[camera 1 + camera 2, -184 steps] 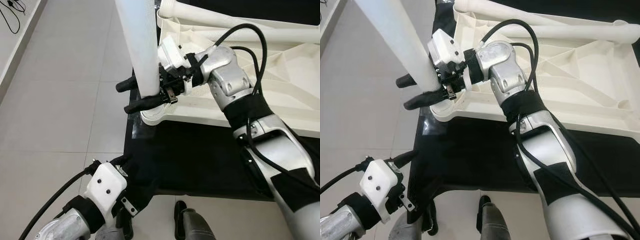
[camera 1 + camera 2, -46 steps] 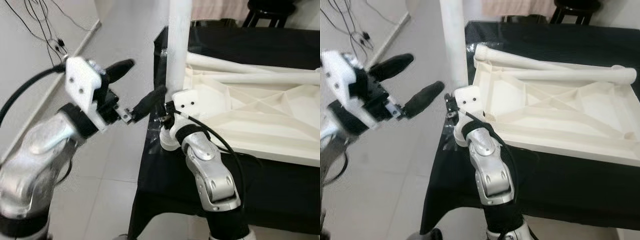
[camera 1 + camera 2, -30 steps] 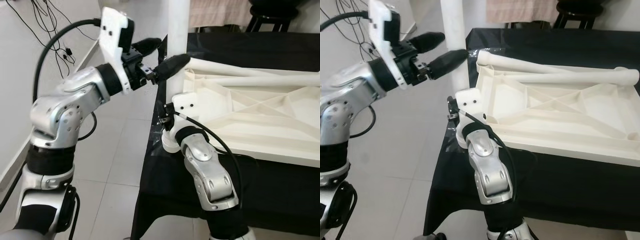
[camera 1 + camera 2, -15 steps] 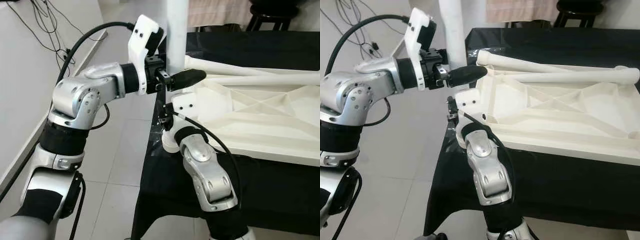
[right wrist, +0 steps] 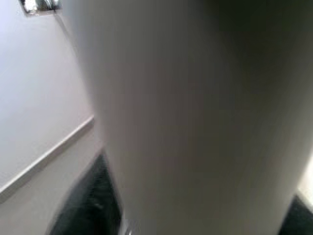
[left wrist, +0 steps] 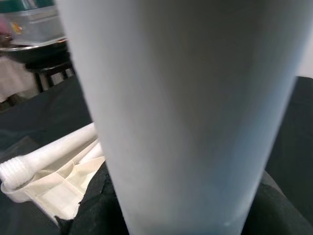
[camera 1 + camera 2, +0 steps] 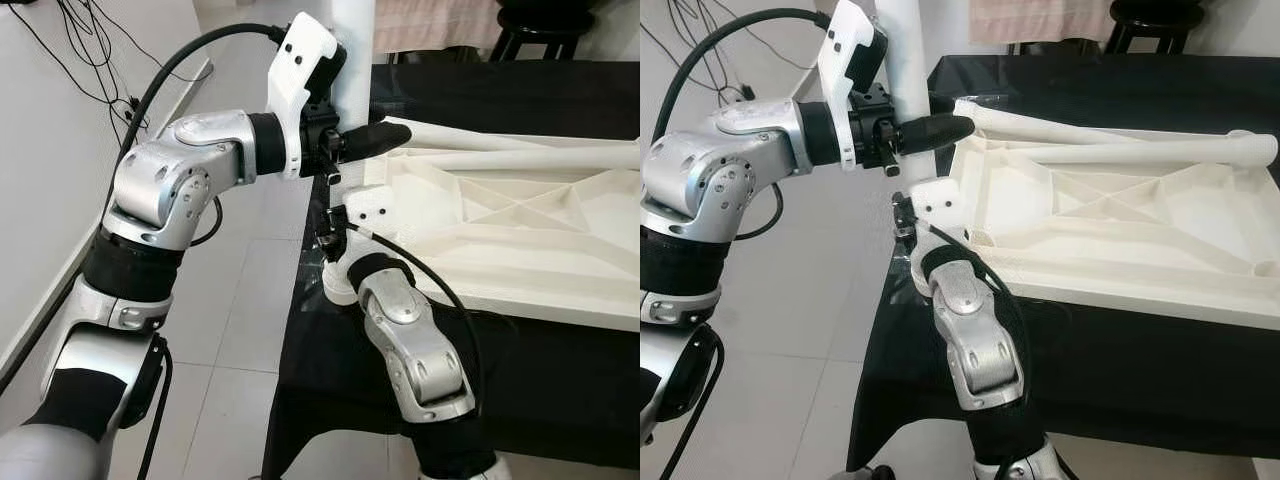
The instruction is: Building children table
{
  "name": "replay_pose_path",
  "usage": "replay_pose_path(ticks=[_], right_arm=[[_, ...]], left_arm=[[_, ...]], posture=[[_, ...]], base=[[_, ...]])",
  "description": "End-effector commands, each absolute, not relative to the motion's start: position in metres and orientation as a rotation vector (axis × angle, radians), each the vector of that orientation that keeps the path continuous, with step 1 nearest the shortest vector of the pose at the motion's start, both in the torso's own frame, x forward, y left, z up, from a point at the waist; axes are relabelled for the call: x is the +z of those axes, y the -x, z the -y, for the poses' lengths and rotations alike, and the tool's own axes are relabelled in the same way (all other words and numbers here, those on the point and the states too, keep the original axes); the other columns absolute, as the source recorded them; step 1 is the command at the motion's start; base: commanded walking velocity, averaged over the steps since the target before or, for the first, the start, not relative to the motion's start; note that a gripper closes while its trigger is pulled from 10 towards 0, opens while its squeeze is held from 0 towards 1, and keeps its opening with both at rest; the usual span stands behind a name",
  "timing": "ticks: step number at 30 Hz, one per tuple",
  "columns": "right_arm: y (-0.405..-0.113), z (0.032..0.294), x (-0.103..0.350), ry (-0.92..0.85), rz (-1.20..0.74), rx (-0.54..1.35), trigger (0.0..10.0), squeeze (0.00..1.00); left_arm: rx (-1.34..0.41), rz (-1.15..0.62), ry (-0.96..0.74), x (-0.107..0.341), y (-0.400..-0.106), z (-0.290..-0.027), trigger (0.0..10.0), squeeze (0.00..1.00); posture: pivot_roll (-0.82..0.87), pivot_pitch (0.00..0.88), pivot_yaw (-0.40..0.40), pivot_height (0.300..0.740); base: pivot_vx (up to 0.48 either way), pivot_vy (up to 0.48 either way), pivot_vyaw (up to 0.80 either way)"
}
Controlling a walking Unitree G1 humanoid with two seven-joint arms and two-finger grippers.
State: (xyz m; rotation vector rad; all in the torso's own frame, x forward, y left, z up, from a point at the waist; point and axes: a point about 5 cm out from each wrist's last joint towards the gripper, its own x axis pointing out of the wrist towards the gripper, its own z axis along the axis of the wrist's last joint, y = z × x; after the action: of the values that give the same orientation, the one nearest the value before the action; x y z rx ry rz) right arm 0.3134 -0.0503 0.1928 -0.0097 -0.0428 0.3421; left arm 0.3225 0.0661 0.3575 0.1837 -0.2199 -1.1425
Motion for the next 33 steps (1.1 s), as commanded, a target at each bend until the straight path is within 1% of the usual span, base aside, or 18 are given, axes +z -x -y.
replay_pose_path(ticks=[1,3,5,6,7,8,9,11,12,13,15,17,21,23,24,26,33], right_arm=[[-0.320,0.046,0.200,-0.012,0.065,0.417,10.0,1.00],[-0.331,0.055,0.209,0.009,0.110,0.467,10.0,1.00],[-0.339,0.063,0.218,0.073,0.130,0.566,10.0,1.00],[-0.343,0.067,0.222,0.110,0.134,0.628,10.0,0.45],[-0.343,0.067,0.222,0.110,0.134,0.628,10.0,0.45],[-0.347,0.071,0.227,0.137,0.140,0.669,10.0,0.24],[-0.351,0.076,0.231,0.164,0.134,0.719,10.0,0.00],[-0.351,0.076,0.231,0.164,0.134,0.719,10.0,0.00],[-0.354,0.080,0.235,0.209,0.134,0.767,10.0,0.00],[-0.361,0.086,0.242,0.276,0.116,0.869,10.0,0.00],[-0.362,0.087,0.243,0.289,0.113,0.891,10.0,0.00],[-0.366,0.087,0.247,0.291,0.113,0.922,10.0,0.00],[-0.364,0.082,0.251,0.214,0.106,1.124,10.0,0.00],[-0.364,0.082,0.251,0.214,0.107,1.154,10.0,0.00],[-0.364,0.081,0.251,0.210,0.105,1.185,0.0,0.00],[-0.364,0.081,0.250,0.201,0.101,1.217,0.0,0.00],[-0.368,0.080,0.244,0.186,0.090,1.238,0.0,0.00]], left_arm=[[-1.167,0.221,-0.230,0.353,-0.318,-0.060,0.0,0.00],[-1.169,0.224,-0.227,0.353,-0.318,-0.059,0.0,0.00],[-1.170,0.229,-0.222,0.353,-0.318,-0.058,0.0,0.00],[-1.169,0.232,-0.217,0.353,-0.317,-0.058,0.0,0.00],[-1.169,0.232,-0.217,0.353,-0.317,-0.058,0.0,0.00],[-1.169,0.233,-0.213,0.353,-0.317,-0.058,0.0,0.00],[-1.169,0.234,-0.210,0.352,-0.317,-0.058,0.0,0.00],[-1.169,0.234,-0.210,0.352,-0.317,-0.058,0.0,0.00],[-1.169,0.235,-0.205,0.352,-0.317,-0.059,0.0,0.00],[-1.168,0.235,-0.195,0.349,-0.318,-0.062,0.0,0.00],[-1.167,0.235,-0.193,0.348,-0.319,-0.063,0.0,0.00],[-1.165,0.235,-0.191,0.346,-0.320,-0.065,0.0,0.00],[-1.161,0.239,-0.187,0.345,-0.321,-0.064,0.0,0.00],[-1.161,0.240,-0.187,0.345,-0.321,-0.064,0.0,0.00],[-1.160,0.241,-0.188,0.345,-0.320,-0.065,0.0,0.00],[-1.158,0.244,-0.192,0.345,-0.320,-0.065,0.0,0.00],[-1.150,0.250,-0.202,0.345,-0.320,-0.065,0.0,0.00]], posture=[[0.07,0.167,0.088,0.740],[0.07,0.167,0.087,0.740],[0.07,0.166,0.085,0.740],[0.06,0.167,0.079,0.740],[0.06,0.167,0.079,0.740],[0.06,0.167,0.079,0.740],[0.06,0.167,0.078,0.740],[0.06,0.167,0.078,0.740],[0.06,0.166,0.077,0.740],[0.06,0.168,0.074,0.740],[0.06,0.168,0.074,0.740],[0.06,0.168,0.074,0.740],[0.06,0.170,0.069,0.740],[0.06,0.170,0.069,0.740],[0.06,0.170,0.066,0.740],[0.06,0.170,0.064,0.740],[0.06,0.169,0.064,0.740]], base=[[0.000,0.000,0.00],[0.000,0.000,0.00],[0.000,0.000,0.00],[0.000,0.000,0.00],[0.000,0.000,0.00],[0.000,0.000,0.00],[0.000,0.000,0.00],[0.000,0.000,0.00],[0.000,0.000,0.00],[0.000,0.000,0.00],[0.000,0.000,0.00],[0.000,0.000,0.00],[0.000,0.000,0.00],[0.000,0.000,0.00],[0.000,0.000,0.00],[0.000,0.000,0.00],[0.000,0.000,0.00]])
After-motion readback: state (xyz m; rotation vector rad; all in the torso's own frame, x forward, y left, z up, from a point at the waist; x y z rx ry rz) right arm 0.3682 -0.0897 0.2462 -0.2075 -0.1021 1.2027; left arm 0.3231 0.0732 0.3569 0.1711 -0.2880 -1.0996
